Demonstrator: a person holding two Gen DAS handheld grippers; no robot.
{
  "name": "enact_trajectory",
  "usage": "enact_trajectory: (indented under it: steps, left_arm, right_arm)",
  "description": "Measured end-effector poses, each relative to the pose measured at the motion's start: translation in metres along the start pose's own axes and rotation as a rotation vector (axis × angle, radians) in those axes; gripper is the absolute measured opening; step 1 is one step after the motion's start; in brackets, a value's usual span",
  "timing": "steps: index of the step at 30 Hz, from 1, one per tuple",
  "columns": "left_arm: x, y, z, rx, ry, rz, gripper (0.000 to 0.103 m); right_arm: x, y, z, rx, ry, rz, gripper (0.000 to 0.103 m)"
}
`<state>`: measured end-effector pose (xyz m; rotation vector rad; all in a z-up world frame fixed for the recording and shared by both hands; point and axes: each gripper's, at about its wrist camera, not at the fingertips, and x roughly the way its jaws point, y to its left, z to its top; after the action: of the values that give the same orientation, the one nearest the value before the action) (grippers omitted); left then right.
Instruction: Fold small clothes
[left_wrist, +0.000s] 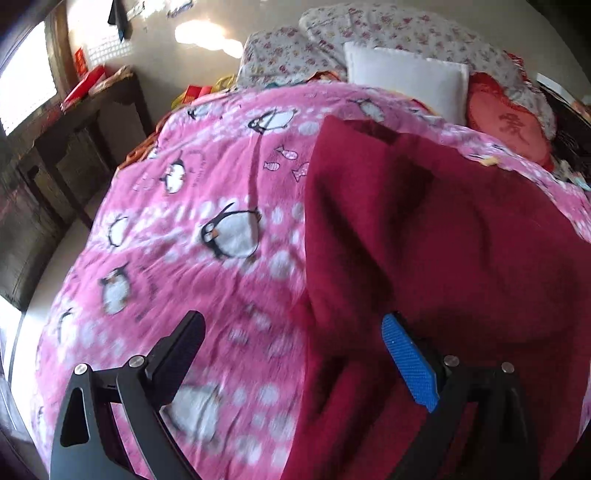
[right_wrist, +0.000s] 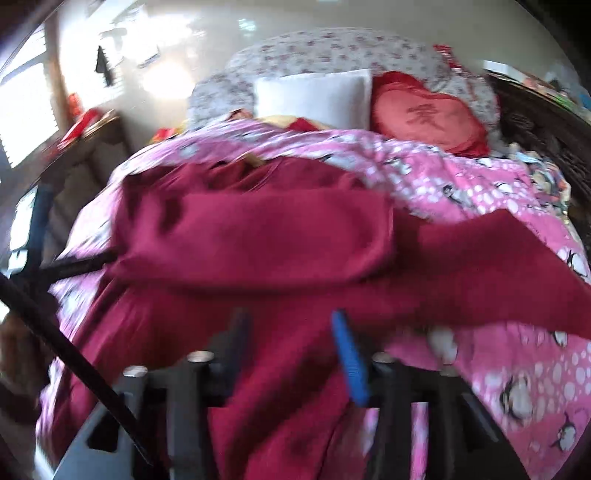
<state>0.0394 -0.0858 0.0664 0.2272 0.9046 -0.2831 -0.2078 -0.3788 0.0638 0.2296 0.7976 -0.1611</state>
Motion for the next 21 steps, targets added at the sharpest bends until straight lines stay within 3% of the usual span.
enact_trajectory:
  steps: [4,7,11,13,14,18,21]
  left_arm:
    - [-0.032,0.011,-0.024,0.022,0.006,-0.060,0.096]
    - [-0.053,0.021,-0.036,0.011,0.024,-0.110,0.096]
    - [-0.075,0.029,-0.046,0.015,0.066,-0.183,0.096]
    - [-0.087,0.032,-0.049,0.019,0.081,-0.205,0.096]
    - [-0.095,0.033,-0.050,0.022,0.091,-0.217,0.096]
    - [-0.128,0.033,-0.056,0.049,0.074,-0.261,0.096]
    - [-0.140,0.022,-0.061,0.068,0.039,-0.275,0.096]
  right_arm:
    - [-0.028,0.000,-0.038,0.003,0.039,0.052,0.065]
    - [-0.043,-0.010,-0.066,0.048,0.075,0.057,0.071]
    - [-0.039,-0.013,-0.098,0.105,0.144,0.097,0.073]
    - [-0.031,-0.012,-0.110,0.117,0.162,0.151,0.048]
    - [-0.027,-0.009,-0.114,0.103,0.173,0.179,0.011]
    - [-0.049,-0.013,-0.115,0.074,0.093,0.169,0.009]
    - [-0.048,-0.027,-0.117,0.110,0.100,0.134,0.010]
